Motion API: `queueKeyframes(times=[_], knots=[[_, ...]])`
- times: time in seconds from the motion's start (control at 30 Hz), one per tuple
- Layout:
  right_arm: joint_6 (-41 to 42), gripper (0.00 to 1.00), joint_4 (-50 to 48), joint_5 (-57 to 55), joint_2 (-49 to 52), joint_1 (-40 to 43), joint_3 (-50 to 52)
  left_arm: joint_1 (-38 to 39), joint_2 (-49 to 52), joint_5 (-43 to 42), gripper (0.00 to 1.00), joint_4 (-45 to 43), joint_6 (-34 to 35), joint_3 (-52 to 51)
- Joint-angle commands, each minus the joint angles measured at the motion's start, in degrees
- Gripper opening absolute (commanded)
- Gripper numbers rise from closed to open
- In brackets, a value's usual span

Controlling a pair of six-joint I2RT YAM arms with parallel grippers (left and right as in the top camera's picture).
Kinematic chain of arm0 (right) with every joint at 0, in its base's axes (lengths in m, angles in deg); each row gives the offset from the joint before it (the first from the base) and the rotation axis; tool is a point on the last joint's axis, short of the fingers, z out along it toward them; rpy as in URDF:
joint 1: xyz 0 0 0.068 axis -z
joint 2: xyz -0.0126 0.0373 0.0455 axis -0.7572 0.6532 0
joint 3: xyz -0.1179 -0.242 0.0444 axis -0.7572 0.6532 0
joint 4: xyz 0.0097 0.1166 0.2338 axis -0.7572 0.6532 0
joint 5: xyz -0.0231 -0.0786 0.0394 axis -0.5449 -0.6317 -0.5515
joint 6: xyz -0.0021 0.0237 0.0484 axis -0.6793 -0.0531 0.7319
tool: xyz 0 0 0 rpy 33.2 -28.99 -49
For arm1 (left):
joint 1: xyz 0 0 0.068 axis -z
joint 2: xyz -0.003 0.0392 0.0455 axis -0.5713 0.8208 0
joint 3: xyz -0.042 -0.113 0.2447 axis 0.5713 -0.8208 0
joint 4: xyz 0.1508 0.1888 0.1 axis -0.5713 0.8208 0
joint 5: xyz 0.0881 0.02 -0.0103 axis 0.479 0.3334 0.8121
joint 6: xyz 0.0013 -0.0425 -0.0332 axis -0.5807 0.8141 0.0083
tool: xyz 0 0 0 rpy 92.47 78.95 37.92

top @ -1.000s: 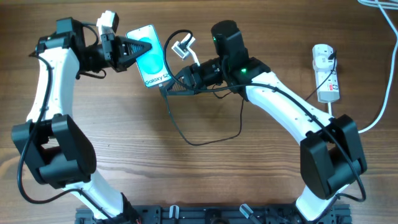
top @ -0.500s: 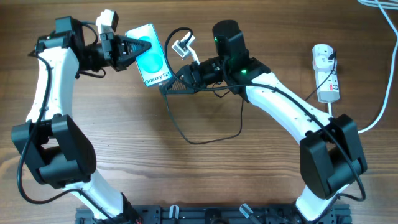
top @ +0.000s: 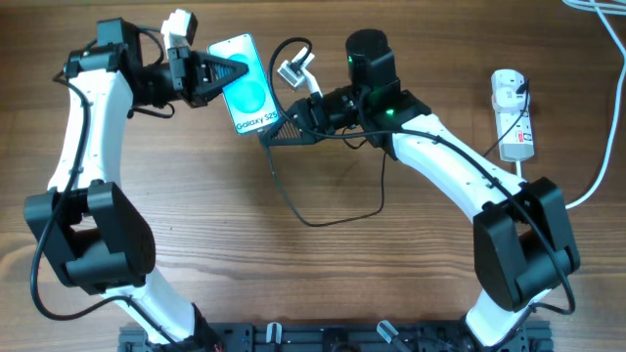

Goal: Plug charger to phone and switch on socket
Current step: 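Align and push the plug into the phone's port with the right gripper, then lower the plugged phone flat onto the table with both grippers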

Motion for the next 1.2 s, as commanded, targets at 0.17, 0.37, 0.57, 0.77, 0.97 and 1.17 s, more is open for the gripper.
queueKeyframes(times=[0.17,0.37,0.57,0.77,0.97,1.17], knots=[[0.83,0.04,-2.75,-12.83,0.39,1.55,-3.3,8.46,-1.6,-0.85,0.04,1.36,-2.25,-1.68],[-1.4,0.08,2.16,-6.27,0.39,1.53,-3.3,7.63,-1.6,-0.44,0.04,0.42,-2.23,-1.68],[-9.7,0.21,12.5,-4.07,0.39,1.55,-3.3,7.5,-1.6,6.12,0.04,0.57,-1.81,-1.68],[-14.47,0.36,14.4,-4.07,0.37,2.78,-3.3,7.52,-1.6,19.28,0.04,2.71,-1.81,-1.68],[-26.82,0.52,27.61,-12.61,0.37,7.1,-3.3,7.56,-1.31,29.24,0.04,3.76,-1.84,-2.08],[-32.41,0.53,41.72,-32.85,0.37,9.09,-3.3,7.56,-0.72,31.36,0.04,-2.84,-1.09,-7.74]])
